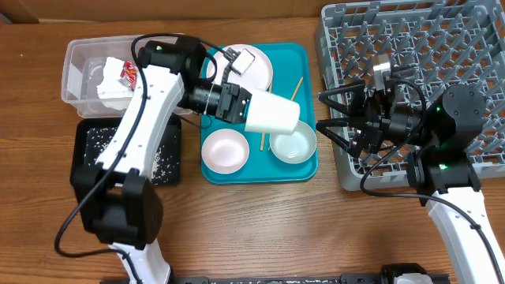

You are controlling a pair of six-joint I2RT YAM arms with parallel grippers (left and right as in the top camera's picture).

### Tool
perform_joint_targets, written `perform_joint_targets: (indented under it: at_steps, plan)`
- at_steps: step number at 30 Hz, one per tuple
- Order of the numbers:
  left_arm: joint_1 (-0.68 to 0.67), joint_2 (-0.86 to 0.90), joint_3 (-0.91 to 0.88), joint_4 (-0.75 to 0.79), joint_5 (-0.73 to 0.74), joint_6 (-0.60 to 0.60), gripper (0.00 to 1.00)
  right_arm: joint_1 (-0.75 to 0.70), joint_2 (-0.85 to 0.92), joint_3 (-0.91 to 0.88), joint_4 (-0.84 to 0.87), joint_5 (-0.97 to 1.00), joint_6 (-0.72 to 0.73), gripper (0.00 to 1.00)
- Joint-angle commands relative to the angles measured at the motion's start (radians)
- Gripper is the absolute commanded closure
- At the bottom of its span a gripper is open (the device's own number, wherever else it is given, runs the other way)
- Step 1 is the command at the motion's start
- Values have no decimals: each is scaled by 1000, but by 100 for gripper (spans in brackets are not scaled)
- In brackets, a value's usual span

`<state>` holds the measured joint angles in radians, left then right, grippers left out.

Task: Sort waste into correct bins and load items into the dishwasher
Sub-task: 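Pass the paper cup from the left gripper to the right gripper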

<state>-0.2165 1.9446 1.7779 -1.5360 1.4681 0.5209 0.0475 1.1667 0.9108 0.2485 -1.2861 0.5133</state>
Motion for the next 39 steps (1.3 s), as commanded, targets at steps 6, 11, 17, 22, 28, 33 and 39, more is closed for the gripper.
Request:
perform_joint_targets:
  at_steps: [6, 11, 17, 22, 28, 33, 39]
  plan:
    - [-47, 8, -3, -11, 110, 29, 96, 6, 86, 11, -53, 53, -57, 0]
    - [-60, 8, -3, -10, 92, 30, 96, 31, 115, 11, -23, 51, -57, 0]
    - [-59, 8, -3, -10, 77, 29, 96, 41, 114, 11, 25, 21, -56, 1]
    - [-58, 8, -3, -5, 71, 29, 96, 41, 115, 11, 34, -10, -56, 4]
    - [-39, 8, -3, 35, 63, 16, 96, 43, 115, 11, 58, -59, -45, 5]
    - [-32, 8, -3, 72, 63, -35, 96, 46, 115, 11, 57, -63, -45, 6]
    - [-32, 8, -3, 80, 79, -40, 96, 77, 115, 11, 57, -61, -54, 6]
